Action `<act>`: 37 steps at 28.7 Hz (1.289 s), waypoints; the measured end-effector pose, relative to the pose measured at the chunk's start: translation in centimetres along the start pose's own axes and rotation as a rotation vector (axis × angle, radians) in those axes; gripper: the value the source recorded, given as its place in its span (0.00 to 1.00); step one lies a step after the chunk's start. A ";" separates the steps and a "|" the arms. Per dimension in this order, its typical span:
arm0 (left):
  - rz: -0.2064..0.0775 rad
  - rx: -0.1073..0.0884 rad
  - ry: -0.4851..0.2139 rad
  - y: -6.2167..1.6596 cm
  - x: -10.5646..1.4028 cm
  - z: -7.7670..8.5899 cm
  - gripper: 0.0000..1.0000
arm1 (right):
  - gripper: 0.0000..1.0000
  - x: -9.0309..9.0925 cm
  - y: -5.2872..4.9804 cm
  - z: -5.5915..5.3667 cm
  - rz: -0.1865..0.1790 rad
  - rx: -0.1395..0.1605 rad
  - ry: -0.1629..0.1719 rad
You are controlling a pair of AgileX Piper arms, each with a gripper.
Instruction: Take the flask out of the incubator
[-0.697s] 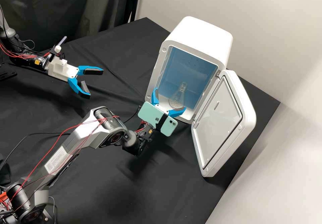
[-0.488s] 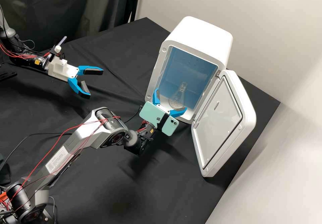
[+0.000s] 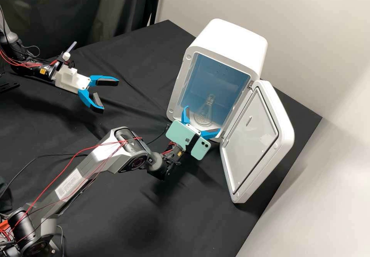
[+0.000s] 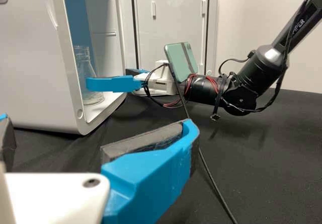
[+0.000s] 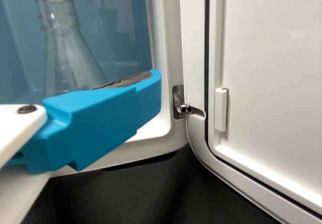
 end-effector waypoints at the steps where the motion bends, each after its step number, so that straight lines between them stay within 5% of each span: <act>1: 0.000 0.000 0.000 0.00 0.0 0.0 1.00 | 1.00 0.1 0.0 0.1 -0.001 -0.002 -0.004; 9: 0.010 0.001 -0.003 0.27 -0.1 0.1 1.00 | 1.00 1.6 0.4 0.0 0.015 -0.015 0.019; 17: 0.010 0.001 -0.003 0.27 -0.1 0.1 1.00 | 1.00 2.9 -2.5 0.3 -0.081 -0.027 0.000; 30: 0.010 0.001 -0.003 0.27 -0.1 0.1 1.00 | 1.00 4.7 -3.9 0.5 -0.125 -0.047 -0.022; 37: 0.010 0.001 -0.004 0.26 -0.1 0.1 1.00 | 1.00 5.2 -3.6 0.8 -0.124 -0.065 -0.016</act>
